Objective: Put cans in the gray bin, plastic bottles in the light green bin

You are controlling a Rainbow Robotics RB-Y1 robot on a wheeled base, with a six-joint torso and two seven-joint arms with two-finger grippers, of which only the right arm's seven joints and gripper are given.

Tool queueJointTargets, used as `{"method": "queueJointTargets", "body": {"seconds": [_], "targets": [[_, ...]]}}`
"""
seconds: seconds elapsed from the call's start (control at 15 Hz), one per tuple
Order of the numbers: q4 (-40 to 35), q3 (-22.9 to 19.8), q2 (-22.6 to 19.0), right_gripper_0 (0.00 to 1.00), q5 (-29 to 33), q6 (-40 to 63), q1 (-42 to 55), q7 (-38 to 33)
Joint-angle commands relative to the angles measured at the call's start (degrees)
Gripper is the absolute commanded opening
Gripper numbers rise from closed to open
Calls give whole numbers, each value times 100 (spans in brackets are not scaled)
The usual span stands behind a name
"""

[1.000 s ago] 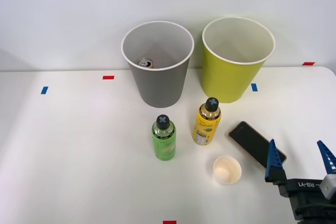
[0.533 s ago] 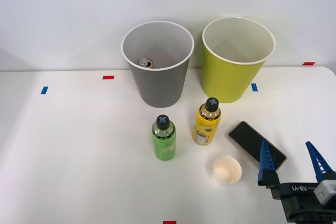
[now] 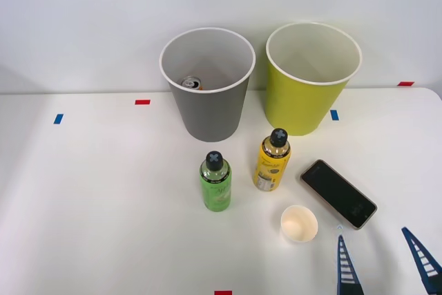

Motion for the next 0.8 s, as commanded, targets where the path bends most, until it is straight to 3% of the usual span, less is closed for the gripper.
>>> {"method": "queueJointTargets", "body": {"seconds": [0.07, 0.47, 0.8], "targets": [[-4, 319, -267, 100, -308, -241, 335, 233], [-4, 723, -118, 100, -9, -241, 590, 136], [-4, 582, -118, 100, 79, -241, 828, 118]]}}
